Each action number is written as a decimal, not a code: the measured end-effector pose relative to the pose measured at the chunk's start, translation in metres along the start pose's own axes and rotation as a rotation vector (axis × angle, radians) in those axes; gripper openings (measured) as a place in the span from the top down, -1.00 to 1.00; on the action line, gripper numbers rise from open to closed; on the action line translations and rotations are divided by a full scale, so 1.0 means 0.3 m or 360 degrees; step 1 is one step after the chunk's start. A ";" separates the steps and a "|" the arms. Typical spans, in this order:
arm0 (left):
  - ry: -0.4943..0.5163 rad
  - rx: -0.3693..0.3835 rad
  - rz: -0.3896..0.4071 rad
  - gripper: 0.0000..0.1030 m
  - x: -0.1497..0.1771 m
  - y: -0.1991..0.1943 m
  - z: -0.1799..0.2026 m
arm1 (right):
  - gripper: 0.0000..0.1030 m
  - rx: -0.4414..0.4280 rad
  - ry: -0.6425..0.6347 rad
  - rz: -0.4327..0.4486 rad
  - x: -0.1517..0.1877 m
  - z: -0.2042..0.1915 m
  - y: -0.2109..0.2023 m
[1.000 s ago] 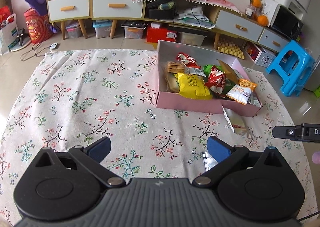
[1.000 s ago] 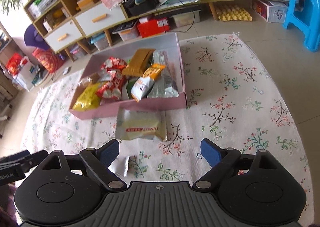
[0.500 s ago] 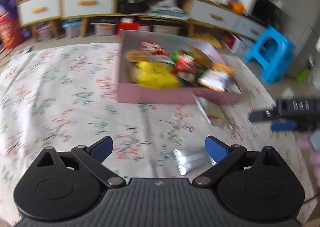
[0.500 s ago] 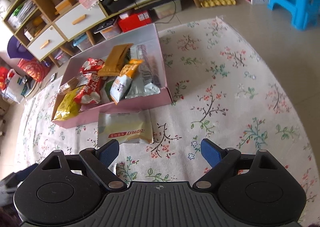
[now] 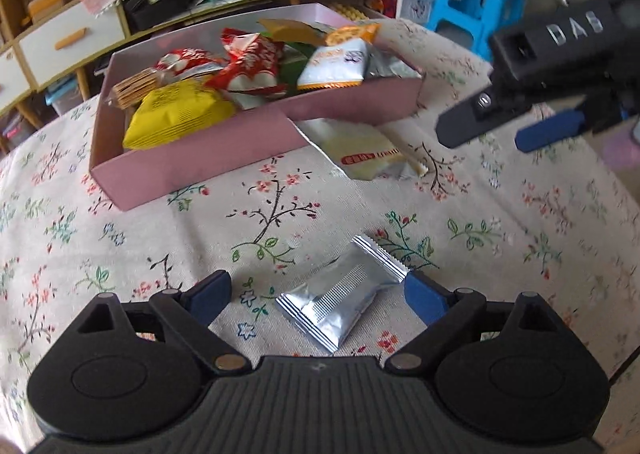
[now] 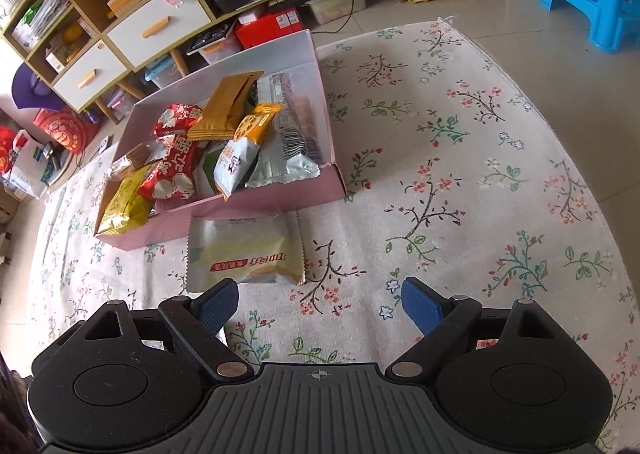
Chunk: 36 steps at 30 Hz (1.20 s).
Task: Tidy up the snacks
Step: 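Grasp the silver wrapper with the left tool, then grasp the pale green-white packet with the right tool while the left tool holds the silver wrapper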
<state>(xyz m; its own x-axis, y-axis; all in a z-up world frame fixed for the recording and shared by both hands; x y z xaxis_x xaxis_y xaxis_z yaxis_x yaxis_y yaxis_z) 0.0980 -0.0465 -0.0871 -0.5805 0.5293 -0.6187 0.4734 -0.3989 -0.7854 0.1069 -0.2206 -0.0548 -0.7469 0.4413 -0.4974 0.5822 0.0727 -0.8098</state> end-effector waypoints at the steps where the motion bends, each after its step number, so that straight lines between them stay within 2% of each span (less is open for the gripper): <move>1: 0.0020 -0.0004 0.0001 -0.78 0.000 0.003 0.003 | -0.76 -0.0001 -0.0001 -0.0003 -0.001 -0.001 0.003; 5: 0.0049 -0.0003 0.0008 -0.77 0.001 -0.001 0.005 | -0.76 0.0006 -0.0009 -0.0012 -0.003 -0.004 0.014; 8: 0.0053 0.0009 0.0015 -0.67 0.003 -0.007 0.009 | -0.76 0.0011 -0.0011 -0.0016 -0.003 -0.005 0.021; 11: 0.0054 0.0016 0.0022 -0.39 0.003 -0.019 0.009 | -0.76 0.0004 -0.0013 -0.0018 -0.002 -0.012 0.022; 16: 0.0023 0.0000 0.0042 0.22 0.008 -0.035 -0.003 | -0.76 -0.0030 -0.0023 -0.0006 -0.004 -0.038 0.025; 18: 0.0005 -0.0009 0.0040 0.37 0.006 -0.032 -0.022 | -0.76 -0.0048 -0.0023 -0.0007 -0.003 -0.053 0.030; 29: -0.0155 -0.0146 -0.0011 0.42 0.018 -0.068 -0.098 | -0.76 -0.0163 -0.0040 0.0021 -0.004 -0.166 0.069; 36: -0.0313 -0.0187 -0.0066 0.42 0.029 -0.084 -0.165 | -0.76 -0.0110 -0.0187 0.0025 0.019 -0.257 0.128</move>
<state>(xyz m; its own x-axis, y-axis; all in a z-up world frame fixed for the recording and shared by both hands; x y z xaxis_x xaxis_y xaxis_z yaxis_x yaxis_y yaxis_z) 0.1138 0.0053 -0.0718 -0.7135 0.3828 -0.5868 0.5136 -0.2841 -0.8097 0.1499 -0.1462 -0.0647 -0.7676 0.3357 -0.5460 0.6118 0.1296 -0.7803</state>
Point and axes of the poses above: each gripper's, at about its wrist camera, not at the fingertips, and y roughly the way its jaws point, z to its right, x to its underside, the point moved 2 cm from there along y, roughly the way its jaws point, and after that the axes turned 4 degrees about z, right-handed, at the moved point
